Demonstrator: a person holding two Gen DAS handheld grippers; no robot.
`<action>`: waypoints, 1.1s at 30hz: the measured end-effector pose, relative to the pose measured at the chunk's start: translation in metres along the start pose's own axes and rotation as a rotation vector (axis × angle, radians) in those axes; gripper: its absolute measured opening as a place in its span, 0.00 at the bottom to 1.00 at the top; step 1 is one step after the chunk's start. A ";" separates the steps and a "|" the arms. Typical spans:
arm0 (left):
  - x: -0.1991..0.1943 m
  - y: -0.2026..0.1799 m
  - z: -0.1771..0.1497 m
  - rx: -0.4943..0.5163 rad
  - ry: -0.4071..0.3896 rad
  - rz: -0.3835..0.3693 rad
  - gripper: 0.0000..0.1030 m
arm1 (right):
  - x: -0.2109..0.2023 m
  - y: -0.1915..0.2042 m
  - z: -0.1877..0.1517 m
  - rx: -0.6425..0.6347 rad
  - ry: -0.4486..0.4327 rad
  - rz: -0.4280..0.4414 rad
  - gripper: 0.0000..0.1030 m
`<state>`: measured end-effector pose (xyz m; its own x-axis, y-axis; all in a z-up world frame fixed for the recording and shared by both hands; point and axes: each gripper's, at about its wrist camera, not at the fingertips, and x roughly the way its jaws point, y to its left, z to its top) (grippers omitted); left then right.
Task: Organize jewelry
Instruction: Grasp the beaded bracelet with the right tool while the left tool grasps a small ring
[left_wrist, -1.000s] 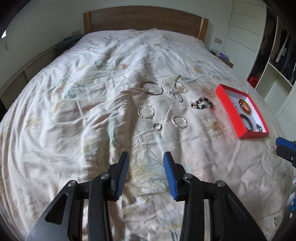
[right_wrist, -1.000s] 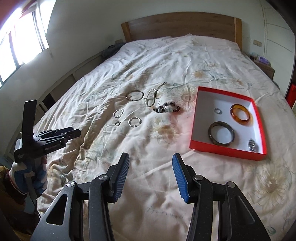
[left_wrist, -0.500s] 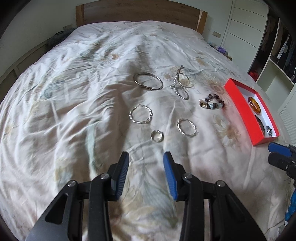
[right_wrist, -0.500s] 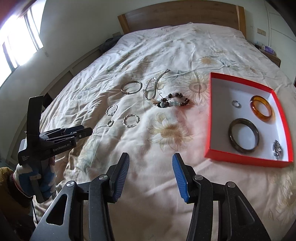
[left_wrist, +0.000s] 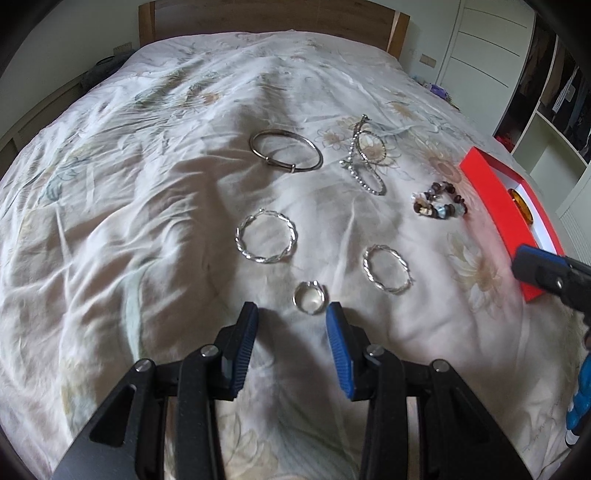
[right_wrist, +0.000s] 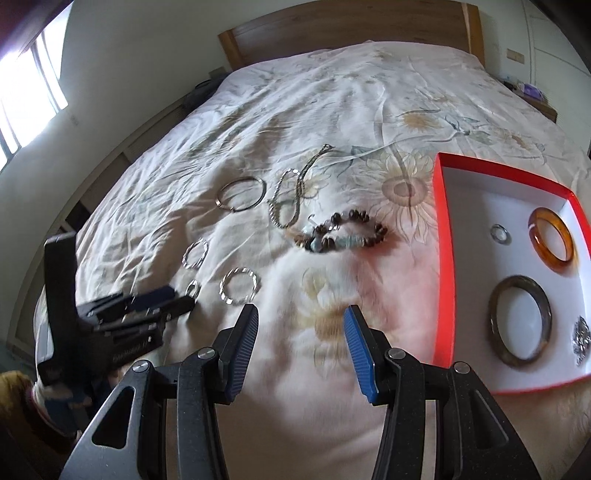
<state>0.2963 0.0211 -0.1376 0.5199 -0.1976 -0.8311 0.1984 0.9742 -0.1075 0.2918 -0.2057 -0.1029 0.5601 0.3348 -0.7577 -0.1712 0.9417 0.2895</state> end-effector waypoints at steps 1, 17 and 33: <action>0.002 0.000 0.001 0.001 -0.001 0.000 0.36 | 0.005 -0.001 0.003 0.010 0.002 -0.007 0.47; 0.015 0.010 0.005 -0.023 -0.010 -0.042 0.34 | 0.066 -0.030 0.043 0.216 0.048 -0.090 0.49; 0.008 0.020 0.003 -0.062 -0.011 -0.044 0.04 | 0.052 -0.027 0.039 0.144 -0.002 -0.071 0.14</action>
<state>0.3069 0.0386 -0.1446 0.5212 -0.2411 -0.8187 0.1693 0.9694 -0.1777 0.3575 -0.2146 -0.1275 0.5682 0.2670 -0.7784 -0.0133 0.9488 0.3157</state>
